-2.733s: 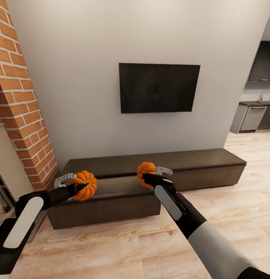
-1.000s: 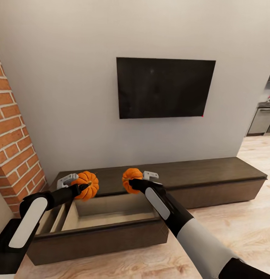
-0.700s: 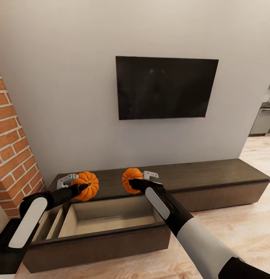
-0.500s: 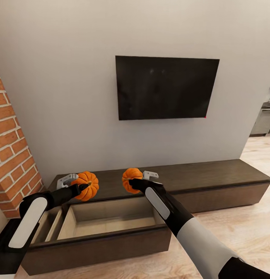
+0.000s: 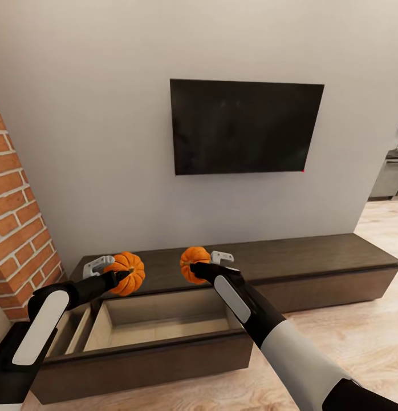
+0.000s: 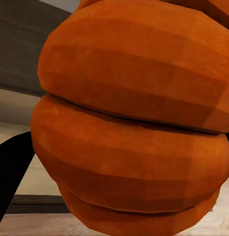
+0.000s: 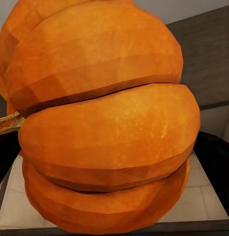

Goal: Place each of the two pumpkins and all three candles from the living room inside a cabinet in the living room (use any cabinet), then make sure every cabinet is closed, and position the cauldron so it is next to a table in the living room.

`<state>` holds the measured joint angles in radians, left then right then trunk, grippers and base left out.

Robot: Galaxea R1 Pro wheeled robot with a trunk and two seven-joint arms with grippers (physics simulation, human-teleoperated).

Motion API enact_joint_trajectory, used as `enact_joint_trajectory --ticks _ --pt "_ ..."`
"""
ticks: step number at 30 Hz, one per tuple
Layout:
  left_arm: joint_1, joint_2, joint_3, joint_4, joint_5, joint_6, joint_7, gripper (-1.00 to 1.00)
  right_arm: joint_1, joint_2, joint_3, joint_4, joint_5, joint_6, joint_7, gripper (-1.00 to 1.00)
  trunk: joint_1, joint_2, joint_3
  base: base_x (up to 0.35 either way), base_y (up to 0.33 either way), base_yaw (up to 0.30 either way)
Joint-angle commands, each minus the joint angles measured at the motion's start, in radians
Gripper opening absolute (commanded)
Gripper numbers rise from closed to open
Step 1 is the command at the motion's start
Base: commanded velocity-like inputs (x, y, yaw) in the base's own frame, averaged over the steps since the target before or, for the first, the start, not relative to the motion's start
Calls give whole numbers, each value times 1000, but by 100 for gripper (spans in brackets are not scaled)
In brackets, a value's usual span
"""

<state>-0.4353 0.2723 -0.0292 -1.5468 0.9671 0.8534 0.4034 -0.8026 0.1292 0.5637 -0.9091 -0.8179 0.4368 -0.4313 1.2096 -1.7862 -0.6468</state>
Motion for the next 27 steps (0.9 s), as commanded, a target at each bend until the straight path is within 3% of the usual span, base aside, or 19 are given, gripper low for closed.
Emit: enact_joint_trajectory --ticks 1,27 --pt "-1 1 -1 -1 11 0 11 -100 -1 0 2 -2 -8 0 -9 -100 4 -8 -4 0 0 0" --pt "0 1 0 -1 10 0 14 -100 -1 0 5 -15 -6 -7 -9 -100 104 -190 -86 0 0 0"
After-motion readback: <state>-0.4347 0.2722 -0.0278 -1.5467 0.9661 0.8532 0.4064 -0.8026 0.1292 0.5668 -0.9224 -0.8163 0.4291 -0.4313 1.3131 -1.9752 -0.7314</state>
